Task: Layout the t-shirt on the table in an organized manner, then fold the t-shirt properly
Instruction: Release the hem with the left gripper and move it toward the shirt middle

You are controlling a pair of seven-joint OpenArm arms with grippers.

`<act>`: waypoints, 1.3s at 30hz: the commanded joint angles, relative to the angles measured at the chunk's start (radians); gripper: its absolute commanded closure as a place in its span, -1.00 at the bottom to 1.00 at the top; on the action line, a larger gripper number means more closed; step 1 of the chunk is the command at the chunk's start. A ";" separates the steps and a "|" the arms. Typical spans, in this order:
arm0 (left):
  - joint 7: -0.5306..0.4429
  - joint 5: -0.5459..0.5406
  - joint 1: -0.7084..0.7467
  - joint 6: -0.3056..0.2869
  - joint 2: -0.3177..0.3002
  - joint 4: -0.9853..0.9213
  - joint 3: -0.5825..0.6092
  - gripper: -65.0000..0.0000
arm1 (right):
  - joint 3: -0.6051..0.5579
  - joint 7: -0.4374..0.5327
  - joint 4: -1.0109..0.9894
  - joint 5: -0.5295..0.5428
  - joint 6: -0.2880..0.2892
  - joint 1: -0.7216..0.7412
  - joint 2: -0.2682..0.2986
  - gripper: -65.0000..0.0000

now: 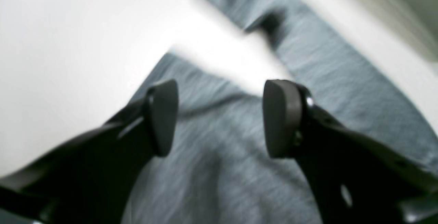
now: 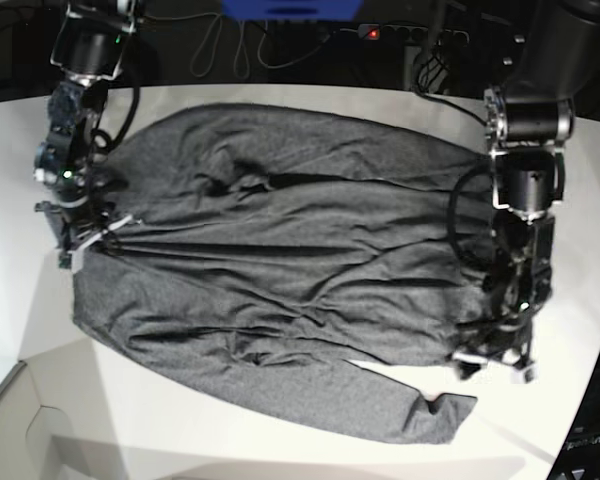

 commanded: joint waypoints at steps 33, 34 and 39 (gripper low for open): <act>-0.101 -0.002 -0.067 -0.010 -0.010 -0.306 -0.029 -0.08 | 0.014 -0.029 0.327 -0.010 -0.007 -0.125 -0.118 0.98; -0.101 -0.002 -0.067 -0.010 -0.007 -0.311 -0.029 0.09 | 0.014 -0.029 0.327 -0.010 -0.007 -0.125 -0.118 0.98; -0.101 -0.011 -0.065 -0.010 -0.007 -0.308 -0.033 1.00 | 0.014 -0.029 0.327 -0.010 -0.007 -0.125 -0.118 0.98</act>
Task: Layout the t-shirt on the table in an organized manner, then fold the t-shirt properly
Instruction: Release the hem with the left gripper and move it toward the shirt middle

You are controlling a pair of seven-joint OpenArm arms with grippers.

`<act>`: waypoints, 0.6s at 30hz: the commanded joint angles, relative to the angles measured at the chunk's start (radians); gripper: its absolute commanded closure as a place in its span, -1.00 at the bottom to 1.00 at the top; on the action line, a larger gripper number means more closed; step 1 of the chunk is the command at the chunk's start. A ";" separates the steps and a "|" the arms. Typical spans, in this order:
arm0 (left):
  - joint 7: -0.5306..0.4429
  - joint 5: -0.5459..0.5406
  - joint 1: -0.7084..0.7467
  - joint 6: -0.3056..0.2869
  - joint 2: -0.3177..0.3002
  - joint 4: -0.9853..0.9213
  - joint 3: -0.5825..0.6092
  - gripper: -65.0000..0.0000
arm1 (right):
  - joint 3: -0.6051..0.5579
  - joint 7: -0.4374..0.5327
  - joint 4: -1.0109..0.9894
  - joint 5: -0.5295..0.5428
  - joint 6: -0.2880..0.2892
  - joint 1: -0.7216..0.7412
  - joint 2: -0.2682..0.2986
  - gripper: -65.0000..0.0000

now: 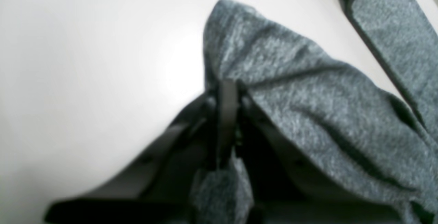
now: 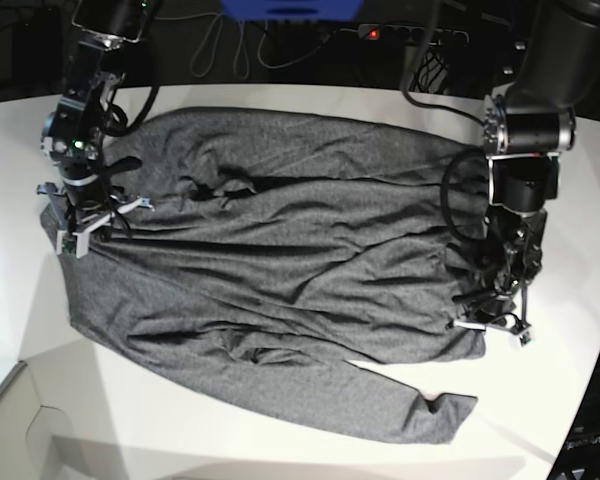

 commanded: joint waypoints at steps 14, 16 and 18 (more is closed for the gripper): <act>0.107 0.009 0.240 0.011 0.022 0.795 0.046 1.00 | -0.001 0.023 0.020 0.005 -0.003 0.010 0.007 0.98; 0.144 0.009 0.272 0.011 0.025 0.848 0.053 1.00 | -0.001 0.023 0.020 0.005 -0.003 0.010 0.007 0.98; 0.163 0.009 0.304 0.006 0.026 0.883 0.067 1.00 | 0.001 0.023 0.020 0.005 -0.003 0.010 0.007 0.98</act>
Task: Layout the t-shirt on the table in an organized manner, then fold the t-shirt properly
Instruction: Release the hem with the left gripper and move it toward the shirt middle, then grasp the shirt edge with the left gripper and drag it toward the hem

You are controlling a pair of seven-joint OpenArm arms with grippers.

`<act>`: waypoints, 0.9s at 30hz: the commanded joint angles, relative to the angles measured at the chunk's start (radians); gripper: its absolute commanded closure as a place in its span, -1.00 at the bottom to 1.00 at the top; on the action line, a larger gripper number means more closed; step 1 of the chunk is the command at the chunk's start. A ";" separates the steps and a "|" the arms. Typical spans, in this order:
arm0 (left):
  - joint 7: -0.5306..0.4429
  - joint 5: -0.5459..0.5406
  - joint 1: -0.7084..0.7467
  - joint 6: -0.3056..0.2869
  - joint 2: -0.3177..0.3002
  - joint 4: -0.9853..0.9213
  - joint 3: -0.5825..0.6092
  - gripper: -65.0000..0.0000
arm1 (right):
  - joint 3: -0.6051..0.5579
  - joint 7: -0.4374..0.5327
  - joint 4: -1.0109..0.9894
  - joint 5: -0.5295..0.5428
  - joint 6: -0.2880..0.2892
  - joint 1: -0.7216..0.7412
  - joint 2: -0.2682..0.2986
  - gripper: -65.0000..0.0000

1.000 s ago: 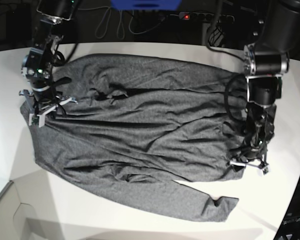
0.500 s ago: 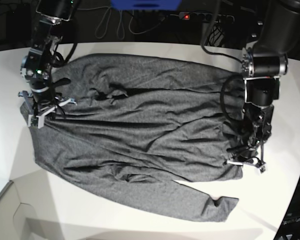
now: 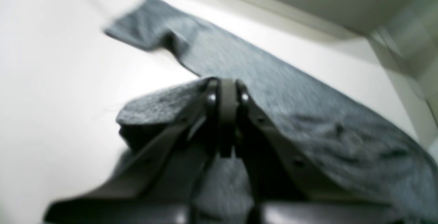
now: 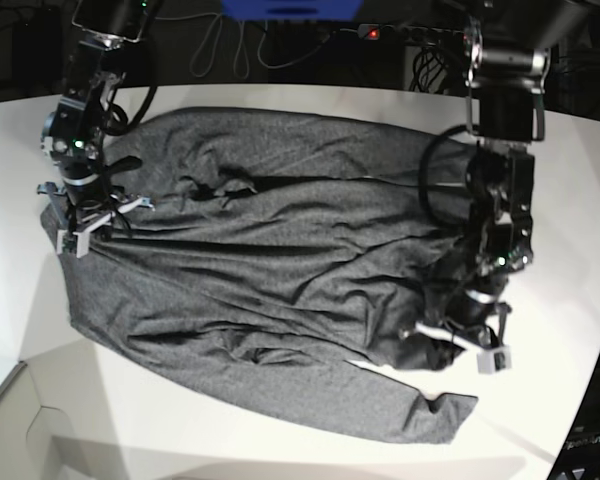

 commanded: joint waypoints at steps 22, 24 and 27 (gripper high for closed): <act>-0.022 -0.003 0.213 -0.006 -0.119 0.175 0.224 0.95 | 0.000 0.025 0.020 0.005 -0.003 -0.009 0.006 0.98; -0.022 -0.006 0.213 -0.007 -0.142 0.184 0.258 0.80 | -0.003 0.025 0.020 0.005 -0.003 -0.009 0.004 0.98; -0.022 -0.003 0.218 -0.007 -0.160 0.219 0.280 0.49 | -0.003 0.024 0.020 0.005 -0.003 -0.009 0.004 0.98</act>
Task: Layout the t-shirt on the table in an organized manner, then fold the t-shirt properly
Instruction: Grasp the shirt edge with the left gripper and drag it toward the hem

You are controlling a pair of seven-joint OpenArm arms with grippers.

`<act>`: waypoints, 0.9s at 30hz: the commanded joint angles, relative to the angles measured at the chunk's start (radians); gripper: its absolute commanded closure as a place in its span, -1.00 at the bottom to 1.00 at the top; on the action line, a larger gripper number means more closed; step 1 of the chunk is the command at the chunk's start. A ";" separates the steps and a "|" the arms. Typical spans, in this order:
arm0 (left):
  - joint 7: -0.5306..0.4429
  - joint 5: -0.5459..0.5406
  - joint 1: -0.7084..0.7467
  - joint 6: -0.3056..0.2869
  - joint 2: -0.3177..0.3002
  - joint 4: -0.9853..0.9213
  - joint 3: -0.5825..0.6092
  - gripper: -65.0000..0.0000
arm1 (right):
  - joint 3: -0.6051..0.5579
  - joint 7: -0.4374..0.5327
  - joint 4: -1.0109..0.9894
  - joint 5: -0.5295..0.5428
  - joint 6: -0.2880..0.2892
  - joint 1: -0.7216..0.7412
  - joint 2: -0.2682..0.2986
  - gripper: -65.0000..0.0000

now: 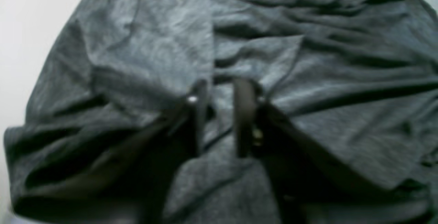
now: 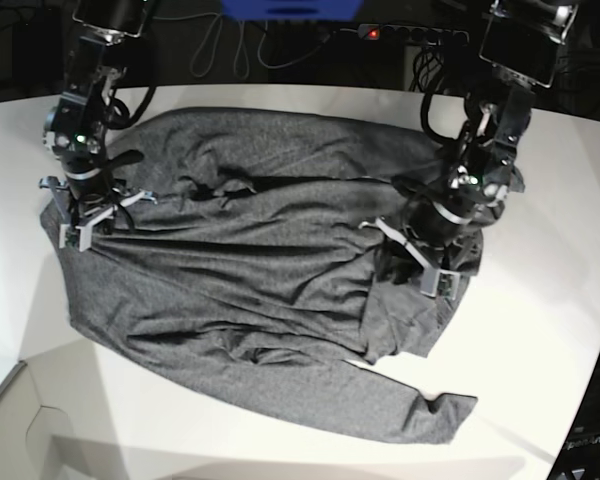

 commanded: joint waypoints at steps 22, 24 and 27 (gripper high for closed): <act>-0.035 -0.002 -0.150 -0.004 0.113 -0.300 -0.277 0.07 | 0.000 0.024 0.020 0.005 -0.003 0.012 0.004 0.98; -0.030 -0.002 -0.174 -0.004 0.115 -0.333 -0.275 0.07 | 0.000 0.024 0.020 0.005 -0.003 0.012 0.004 0.98; -0.030 -0.002 -0.200 -0.004 0.116 -0.379 -0.275 0.07 | 0.000 0.024 0.018 0.005 -0.003 0.012 0.004 0.98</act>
